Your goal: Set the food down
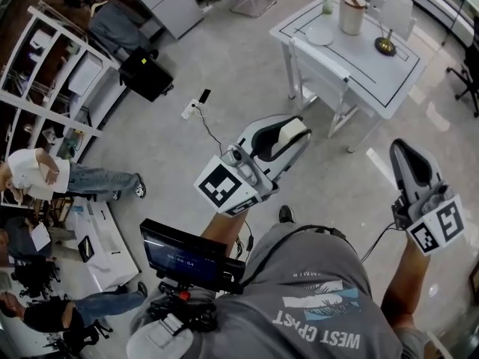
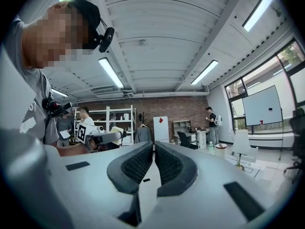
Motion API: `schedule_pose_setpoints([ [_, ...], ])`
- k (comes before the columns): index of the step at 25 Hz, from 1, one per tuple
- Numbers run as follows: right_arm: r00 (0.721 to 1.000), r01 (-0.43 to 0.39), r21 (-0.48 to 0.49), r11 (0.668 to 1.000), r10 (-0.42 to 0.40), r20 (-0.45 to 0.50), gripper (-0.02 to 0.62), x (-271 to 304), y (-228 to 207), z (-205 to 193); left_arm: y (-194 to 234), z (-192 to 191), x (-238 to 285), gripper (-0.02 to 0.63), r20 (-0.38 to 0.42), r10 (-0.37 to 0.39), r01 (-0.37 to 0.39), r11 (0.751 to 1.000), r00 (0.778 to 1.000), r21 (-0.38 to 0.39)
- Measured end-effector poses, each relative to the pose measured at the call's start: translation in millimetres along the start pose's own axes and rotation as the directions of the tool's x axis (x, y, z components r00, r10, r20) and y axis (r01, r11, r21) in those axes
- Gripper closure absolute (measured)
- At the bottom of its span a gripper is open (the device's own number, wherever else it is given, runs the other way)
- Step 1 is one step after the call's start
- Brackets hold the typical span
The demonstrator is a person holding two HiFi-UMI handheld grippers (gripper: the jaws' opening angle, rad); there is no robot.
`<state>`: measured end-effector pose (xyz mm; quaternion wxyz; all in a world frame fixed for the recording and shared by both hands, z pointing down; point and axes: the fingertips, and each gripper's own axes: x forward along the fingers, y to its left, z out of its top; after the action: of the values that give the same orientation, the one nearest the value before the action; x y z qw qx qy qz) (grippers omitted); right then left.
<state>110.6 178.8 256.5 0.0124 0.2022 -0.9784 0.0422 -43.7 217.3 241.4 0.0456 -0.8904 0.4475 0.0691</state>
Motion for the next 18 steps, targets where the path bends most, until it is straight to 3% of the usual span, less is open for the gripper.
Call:
schedule_pose_setpoints([
  [10, 0.997, 0.083, -0.025, 0.996, -0.083, 0.001, 0.588, 66.7, 0.6, 4.3, 71.0, -1.7, -11.8, 0.497, 0.026, -0.074, 0.075, 0.997, 0.997, -0.019],
  [18, 0.996, 0.086, -0.014, 0.996, -0.087, -0.021, 0.588, 94.3, -31.8, -0.1, 105.7, -14.0, 12.6, 0.497, 0.022, -0.071, 0.071, 0.997, 0.997, -0.034],
])
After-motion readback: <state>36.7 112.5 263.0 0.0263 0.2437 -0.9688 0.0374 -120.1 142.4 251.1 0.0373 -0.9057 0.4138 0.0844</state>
